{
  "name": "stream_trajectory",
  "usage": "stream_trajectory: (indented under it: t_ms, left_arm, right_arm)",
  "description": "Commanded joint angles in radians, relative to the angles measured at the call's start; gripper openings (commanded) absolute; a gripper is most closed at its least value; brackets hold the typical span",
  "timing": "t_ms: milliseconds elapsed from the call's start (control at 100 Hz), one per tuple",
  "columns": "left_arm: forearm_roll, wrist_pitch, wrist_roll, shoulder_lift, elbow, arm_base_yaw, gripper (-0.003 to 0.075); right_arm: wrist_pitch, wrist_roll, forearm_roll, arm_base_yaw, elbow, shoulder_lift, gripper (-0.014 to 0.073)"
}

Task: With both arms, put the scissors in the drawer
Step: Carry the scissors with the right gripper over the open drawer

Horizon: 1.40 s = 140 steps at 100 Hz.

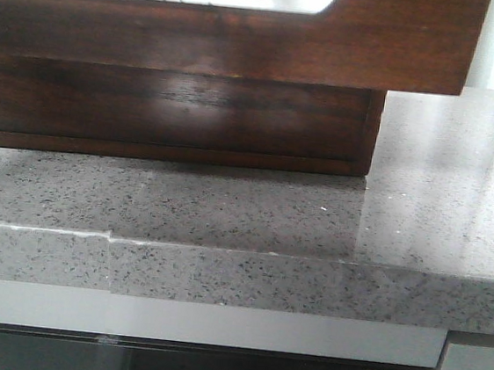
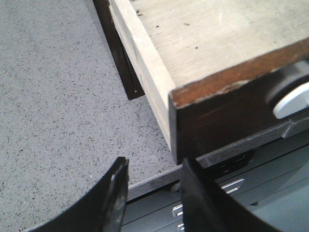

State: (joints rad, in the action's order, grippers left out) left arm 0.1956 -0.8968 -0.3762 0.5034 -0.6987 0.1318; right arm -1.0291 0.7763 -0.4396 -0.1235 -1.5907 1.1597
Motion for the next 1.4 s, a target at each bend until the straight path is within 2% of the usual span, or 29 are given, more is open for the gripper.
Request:
stream_trajectory:
  t_ms: [0,160,320,460,700,860,1130,1390]
  left_arm:
    - [0.013,0.074,0.012,0.007,-0.034,0.007,0.0237]
    - [0.013,0.076,0.012,0.007,-0.034,0.007,0.0237]
    - [0.013,0.076,0.012,0.007,-0.034,0.007,0.0237]
    - [0.013,0.076,0.012,0.007,-0.034,0.007,0.0237]
    - [0.013,0.076,0.012,0.007,-0.028,0.007,0.0237]
    - [0.013,0.076,0.012,0.007,-0.03,0.007,0.0237]
    - [0.013,0.076,0.012,0.007,-0.03,0.007,0.0237]
    - [0.013,0.076,0.012,0.007,-0.03,0.007,0.0237]
  right_arm:
    - [0.056,0.096,-0.067,-0.108,-0.036,-0.017,-0.0041]
    - [0.084,0.171,-0.065,-0.31,-0.037,0.032,-0.0041]
    - [0.07,0.179,0.006,-0.396,-0.056,0.116,-0.0041]
    - [0.036,0.179,0.152,-0.467,-0.086,0.201,-0.0041]
    - [0.016,0.154,0.477,-0.621,-0.094,0.331,-0.0041]
    - [0.016,0.116,0.568,-0.638,-0.096,0.384,-0.0041]
    - [0.015,0.116,0.588,-0.638,-0.104,0.396,-0.0031]
    - [0.015,0.115,0.588,-0.638,-0.106,0.393,0.0212]
